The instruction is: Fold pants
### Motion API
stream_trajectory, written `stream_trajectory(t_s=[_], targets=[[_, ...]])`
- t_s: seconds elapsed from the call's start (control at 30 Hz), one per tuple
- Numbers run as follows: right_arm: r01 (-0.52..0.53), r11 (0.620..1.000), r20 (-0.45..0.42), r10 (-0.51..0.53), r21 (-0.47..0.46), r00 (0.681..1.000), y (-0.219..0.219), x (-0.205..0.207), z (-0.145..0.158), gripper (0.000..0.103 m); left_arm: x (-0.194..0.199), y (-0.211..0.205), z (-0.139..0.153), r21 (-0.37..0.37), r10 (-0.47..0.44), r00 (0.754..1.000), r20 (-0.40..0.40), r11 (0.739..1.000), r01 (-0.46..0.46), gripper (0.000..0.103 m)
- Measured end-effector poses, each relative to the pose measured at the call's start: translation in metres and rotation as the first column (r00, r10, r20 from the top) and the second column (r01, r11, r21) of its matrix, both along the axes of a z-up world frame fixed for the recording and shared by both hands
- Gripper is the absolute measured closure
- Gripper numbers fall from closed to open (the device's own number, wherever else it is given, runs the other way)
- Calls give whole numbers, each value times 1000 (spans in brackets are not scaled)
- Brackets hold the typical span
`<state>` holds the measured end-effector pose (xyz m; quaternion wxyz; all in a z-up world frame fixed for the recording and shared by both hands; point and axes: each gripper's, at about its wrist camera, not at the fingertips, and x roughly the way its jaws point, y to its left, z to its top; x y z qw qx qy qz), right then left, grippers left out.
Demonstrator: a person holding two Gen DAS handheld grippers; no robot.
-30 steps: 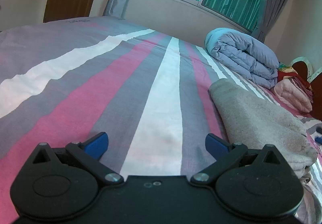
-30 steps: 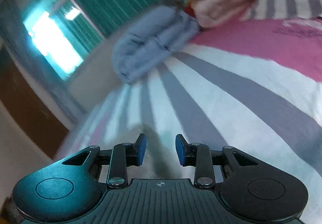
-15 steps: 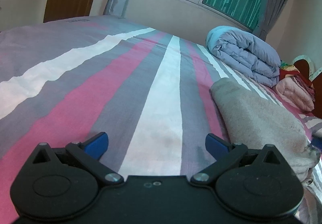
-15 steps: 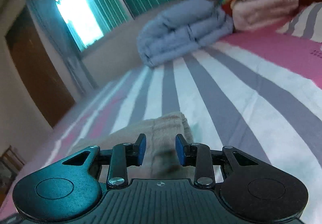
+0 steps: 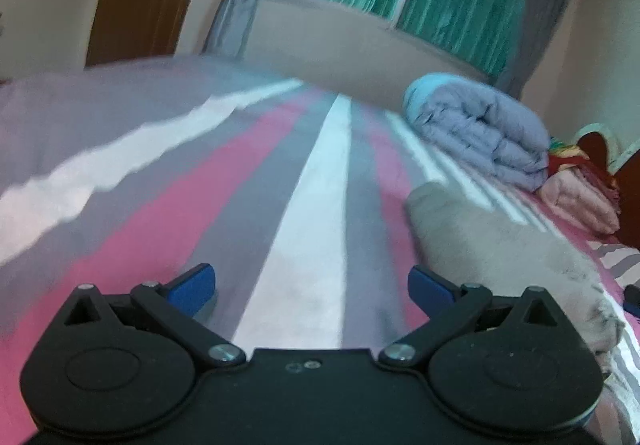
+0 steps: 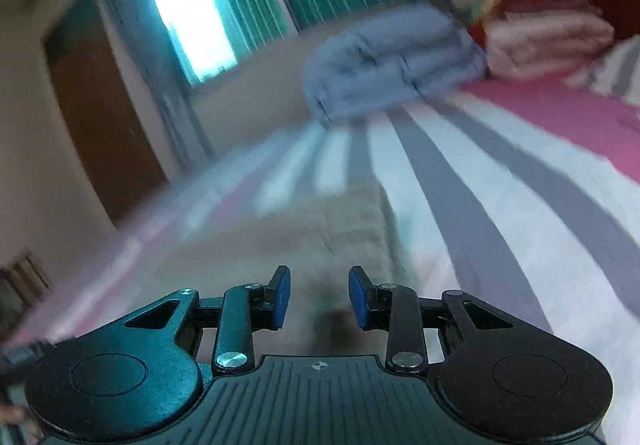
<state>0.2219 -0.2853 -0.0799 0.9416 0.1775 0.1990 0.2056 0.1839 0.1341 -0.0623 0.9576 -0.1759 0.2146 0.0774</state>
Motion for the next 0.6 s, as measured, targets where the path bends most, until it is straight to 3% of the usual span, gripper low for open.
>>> stream_trajectory(t_s=[0.07, 0.1, 0.13, 0.2, 0.33, 0.4, 0.47, 0.5, 0.6], targets=[[-3, 999, -25, 2, -34, 1000, 4, 15, -2, 70, 9, -9, 2, 21, -47, 999, 16, 999, 47, 6], [-7, 996, -113, -3, -88, 994, 11, 29, -12, 71, 16, -14, 0, 28, -73, 997, -8, 997, 73, 6], [-13, 991, -159, -8, -134, 987, 16, 38, -20, 71, 31, -19, -7, 32, -113, 989, -94, 993, 117, 7], [-3, 991, -127, -14, -135, 992, 18, 36, -14, 70, 45, -23, -13, 49, -113, 974, -199, 991, 125, 16], [40, 999, -8, -40, 8, 999, -5, 15, 3, 70, 34, -24, 11, -37, -156, 988, 7, 987, 156, 9], [27, 999, -18, -27, 31, 999, -10, 17, 3, 70, 46, -36, 11, -27, -222, 975, -21, 975, 221, 9], [28, 997, -124, -38, -75, 992, -1, 34, -11, 70, 65, -50, -5, -5, -274, 946, -176, 961, 277, 9], [39, 995, -137, -51, -91, 989, 0, 35, -18, 70, 63, -50, -9, -5, -266, 949, -167, 963, 269, 11], [42, 999, -94, -41, 5, 995, -14, 23, -5, 70, 56, -43, 1, -26, -262, 960, -102, 965, 261, 10]])
